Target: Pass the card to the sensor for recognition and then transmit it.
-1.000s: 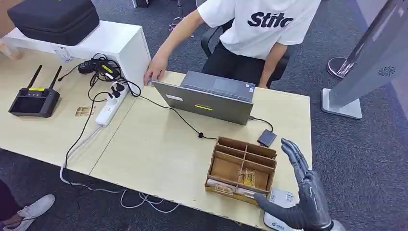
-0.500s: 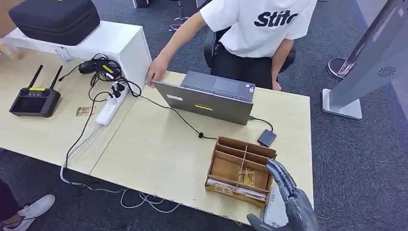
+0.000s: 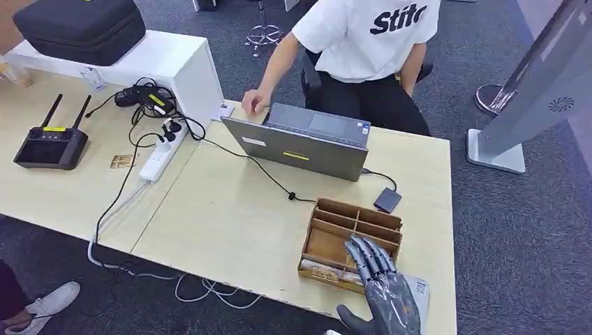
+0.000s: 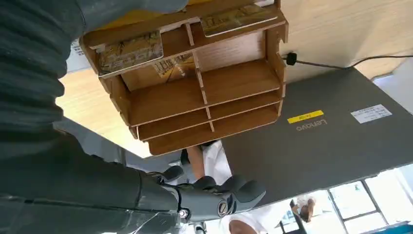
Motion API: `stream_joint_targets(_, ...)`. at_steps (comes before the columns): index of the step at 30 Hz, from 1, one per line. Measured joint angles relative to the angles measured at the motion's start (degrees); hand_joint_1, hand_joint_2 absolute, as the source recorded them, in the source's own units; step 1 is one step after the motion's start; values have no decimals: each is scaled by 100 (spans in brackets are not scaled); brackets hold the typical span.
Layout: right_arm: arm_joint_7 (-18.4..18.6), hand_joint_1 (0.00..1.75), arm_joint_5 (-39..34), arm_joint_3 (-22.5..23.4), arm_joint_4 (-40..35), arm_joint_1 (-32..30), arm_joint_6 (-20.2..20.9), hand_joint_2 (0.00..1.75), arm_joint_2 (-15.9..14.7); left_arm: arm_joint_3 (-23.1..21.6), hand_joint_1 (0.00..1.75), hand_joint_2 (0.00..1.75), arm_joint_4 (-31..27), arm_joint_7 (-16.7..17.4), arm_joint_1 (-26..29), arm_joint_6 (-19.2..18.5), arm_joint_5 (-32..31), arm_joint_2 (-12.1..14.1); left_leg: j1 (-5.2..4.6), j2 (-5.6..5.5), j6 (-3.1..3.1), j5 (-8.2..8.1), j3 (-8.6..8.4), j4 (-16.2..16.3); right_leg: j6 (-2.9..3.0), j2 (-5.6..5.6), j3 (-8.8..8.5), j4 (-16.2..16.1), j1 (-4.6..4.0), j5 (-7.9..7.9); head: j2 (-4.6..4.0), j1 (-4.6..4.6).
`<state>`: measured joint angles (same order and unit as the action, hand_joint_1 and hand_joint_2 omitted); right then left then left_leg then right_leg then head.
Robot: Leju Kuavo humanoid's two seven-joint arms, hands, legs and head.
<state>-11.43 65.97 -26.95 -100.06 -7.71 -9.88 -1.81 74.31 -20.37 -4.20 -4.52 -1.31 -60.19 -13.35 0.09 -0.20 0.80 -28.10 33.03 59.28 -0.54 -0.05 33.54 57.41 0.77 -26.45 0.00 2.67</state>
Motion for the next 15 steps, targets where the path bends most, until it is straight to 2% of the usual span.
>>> stream_joint_targets(5,251,0,527,-9,199,96,-149,175,31,0,0,175,-2,17,-1,22,39,-15,0,0,0,0,0,0,0,0,0,0,0,0,0,0)
stream_joint_targets(15,371,0,1023,105,380,163,-269,175,118,0,0,175,-2,61,-2,35,98,-31,0,0,0,0,0,0,0,0,1,0,0,0,0,2)
